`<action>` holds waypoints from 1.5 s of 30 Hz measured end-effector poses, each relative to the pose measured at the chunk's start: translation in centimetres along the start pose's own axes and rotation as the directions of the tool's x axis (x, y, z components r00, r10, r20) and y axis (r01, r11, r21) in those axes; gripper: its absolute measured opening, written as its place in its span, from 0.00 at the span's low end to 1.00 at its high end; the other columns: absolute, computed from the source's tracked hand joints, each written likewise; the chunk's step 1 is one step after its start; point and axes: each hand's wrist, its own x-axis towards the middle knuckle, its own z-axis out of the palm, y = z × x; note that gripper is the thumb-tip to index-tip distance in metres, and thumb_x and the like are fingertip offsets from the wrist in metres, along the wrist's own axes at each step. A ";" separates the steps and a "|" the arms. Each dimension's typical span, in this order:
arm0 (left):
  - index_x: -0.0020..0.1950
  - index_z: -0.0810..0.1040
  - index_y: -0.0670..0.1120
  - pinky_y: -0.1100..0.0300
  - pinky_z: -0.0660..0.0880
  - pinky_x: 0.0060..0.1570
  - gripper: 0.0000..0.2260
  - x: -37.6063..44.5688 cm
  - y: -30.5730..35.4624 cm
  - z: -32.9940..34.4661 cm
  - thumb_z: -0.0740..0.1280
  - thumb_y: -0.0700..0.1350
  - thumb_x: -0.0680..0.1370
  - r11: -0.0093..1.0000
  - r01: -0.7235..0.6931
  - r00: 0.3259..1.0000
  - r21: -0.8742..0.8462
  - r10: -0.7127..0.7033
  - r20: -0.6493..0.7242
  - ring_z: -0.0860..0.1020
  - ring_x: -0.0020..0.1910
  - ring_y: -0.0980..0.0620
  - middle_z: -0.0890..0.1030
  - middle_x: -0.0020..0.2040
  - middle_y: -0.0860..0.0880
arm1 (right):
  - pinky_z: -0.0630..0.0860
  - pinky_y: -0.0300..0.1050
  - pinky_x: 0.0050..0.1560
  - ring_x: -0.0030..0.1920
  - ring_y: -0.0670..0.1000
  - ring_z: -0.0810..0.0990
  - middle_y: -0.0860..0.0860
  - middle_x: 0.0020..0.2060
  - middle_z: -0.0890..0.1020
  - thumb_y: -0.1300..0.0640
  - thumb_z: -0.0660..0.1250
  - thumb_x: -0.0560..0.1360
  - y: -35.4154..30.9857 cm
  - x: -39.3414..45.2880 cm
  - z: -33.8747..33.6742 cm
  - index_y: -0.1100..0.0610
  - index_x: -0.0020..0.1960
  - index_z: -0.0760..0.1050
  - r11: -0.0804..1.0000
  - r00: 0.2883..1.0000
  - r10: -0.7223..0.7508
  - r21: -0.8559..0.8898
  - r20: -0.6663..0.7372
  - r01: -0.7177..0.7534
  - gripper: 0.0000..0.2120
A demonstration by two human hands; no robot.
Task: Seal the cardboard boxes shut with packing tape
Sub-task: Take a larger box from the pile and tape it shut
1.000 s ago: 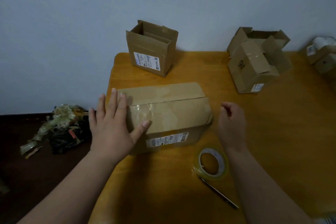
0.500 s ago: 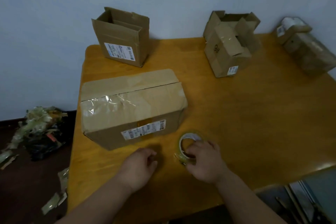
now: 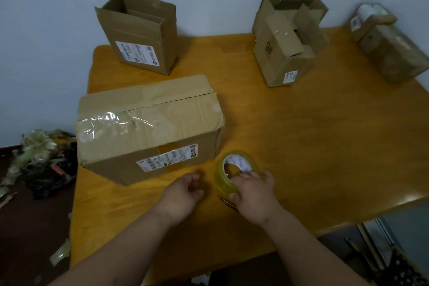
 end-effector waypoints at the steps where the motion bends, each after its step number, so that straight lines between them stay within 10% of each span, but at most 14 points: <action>1: 0.74 0.67 0.49 0.63 0.69 0.61 0.23 0.1 0.4 0.1 0.67 0.43 0.80 1.000 -0.006 1.000 -0.028 0.006 0.001 0.73 0.65 0.52 0.74 0.68 0.50 | 0.44 0.58 0.74 0.69 0.47 0.65 0.43 0.63 0.75 0.48 0.62 0.79 0.1 -0.1 -0.1 0.46 0.67 0.71 1.000 1.000 0.003 0.020 -0.003 -0.003 0.17; 5: 0.78 0.61 0.52 0.65 0.72 0.53 0.30 0.6 1.7 0.7 0.67 0.39 0.79 0.996 -0.034 0.999 -0.078 0.034 0.008 0.75 0.61 0.53 0.75 0.63 0.52 | 0.45 0.54 0.73 0.70 0.47 0.66 0.44 0.64 0.75 0.47 0.61 0.79 0.2 -0.6 -0.4 0.46 0.67 0.71 0.999 1.000 -0.013 0.049 -0.014 0.014 0.16; 12: 0.74 0.69 0.52 0.63 0.66 0.68 0.25 0.2 2.6 1.6 0.67 0.37 0.78 0.979 -0.197 0.979 0.051 0.199 -0.045 0.72 0.67 0.53 0.72 0.70 0.51 | 0.47 0.52 0.72 0.67 0.46 0.68 0.43 0.62 0.76 0.47 0.62 0.78 -0.1 -1.3 -0.7 0.47 0.64 0.73 0.994 0.998 -0.047 0.097 -0.043 0.051 0.15; 21: 0.58 0.81 0.51 0.67 0.70 0.53 0.13 -0.2 2.6 2.1 0.69 0.37 0.77 0.954 -0.264 0.932 0.140 0.290 -0.218 0.78 0.51 0.55 0.78 0.55 0.52 | 0.49 0.50 0.69 0.65 0.45 0.70 0.43 0.59 0.77 0.46 0.63 0.77 -0.4 -1.5 -1.2 0.46 0.61 0.74 0.991 0.996 -0.050 0.124 -0.080 0.060 0.13; 39: 0.39 0.69 0.55 0.69 0.63 0.34 0.12 -2.5 1.5 -0.9 0.64 0.42 0.80 0.940 -0.214 0.911 0.264 0.290 -0.293 0.72 0.39 0.59 0.75 0.41 0.53 | 0.55 0.48 0.72 0.55 0.47 0.74 0.43 0.39 0.74 0.43 0.61 0.79 -4.1 -2.9 -4.0 0.49 0.57 0.73 0.952 0.985 -0.168 0.266 0.036 0.152 0.12; 45: 0.43 0.67 0.52 0.56 0.70 0.38 0.09 -6.6 1.0 -4.3 0.60 0.41 0.81 0.907 -0.166 0.887 0.386 0.309 -0.345 0.74 0.39 0.52 0.73 0.40 0.54 | 0.63 0.42 0.47 0.44 0.47 0.75 0.44 0.39 0.76 0.40 0.62 0.78 -9.1 -3.7 -4.9 0.47 0.49 0.70 0.937 0.972 -0.234 0.263 -0.020 0.231 0.11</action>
